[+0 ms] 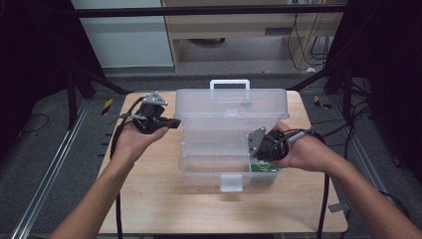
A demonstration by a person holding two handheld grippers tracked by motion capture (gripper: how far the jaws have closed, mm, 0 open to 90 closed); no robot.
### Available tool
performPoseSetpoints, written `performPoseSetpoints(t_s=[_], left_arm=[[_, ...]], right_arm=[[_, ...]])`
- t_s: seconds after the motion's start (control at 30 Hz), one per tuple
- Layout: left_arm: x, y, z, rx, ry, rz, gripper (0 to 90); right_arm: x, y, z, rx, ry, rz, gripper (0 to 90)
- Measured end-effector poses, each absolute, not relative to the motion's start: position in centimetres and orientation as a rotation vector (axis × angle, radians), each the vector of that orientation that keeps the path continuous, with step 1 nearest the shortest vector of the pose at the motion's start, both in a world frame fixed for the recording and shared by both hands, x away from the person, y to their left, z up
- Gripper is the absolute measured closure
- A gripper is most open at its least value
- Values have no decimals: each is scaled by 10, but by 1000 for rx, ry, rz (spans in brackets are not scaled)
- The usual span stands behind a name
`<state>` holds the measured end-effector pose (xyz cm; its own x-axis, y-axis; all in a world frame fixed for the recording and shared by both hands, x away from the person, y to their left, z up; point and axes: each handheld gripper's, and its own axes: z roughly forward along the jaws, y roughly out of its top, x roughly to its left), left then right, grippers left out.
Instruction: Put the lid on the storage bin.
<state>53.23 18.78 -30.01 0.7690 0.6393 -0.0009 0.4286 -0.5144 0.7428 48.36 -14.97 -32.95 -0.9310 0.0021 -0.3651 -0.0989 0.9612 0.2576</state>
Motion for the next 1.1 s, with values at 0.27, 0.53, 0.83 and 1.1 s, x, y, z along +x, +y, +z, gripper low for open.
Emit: performPoseSetpoints(t_s=[0.27, 0.53, 0.83, 1.1], left_arm=[[525, 189, -305, 2196, 783, 343, 896], [520, 191, -308, 2183, 777, 339, 896], [511, 194, -318, 2163, 779, 319, 897], [502, 196, -330, 2153, 782, 297, 897]], right_arm=[[480, -150, -332, -76, 2747, 381, 822], [478, -151, -334, -71, 2747, 382, 818], [467, -156, -336, -24, 2695, 457, 680], [445, -173, -337, 73, 2611, 522, 468]])
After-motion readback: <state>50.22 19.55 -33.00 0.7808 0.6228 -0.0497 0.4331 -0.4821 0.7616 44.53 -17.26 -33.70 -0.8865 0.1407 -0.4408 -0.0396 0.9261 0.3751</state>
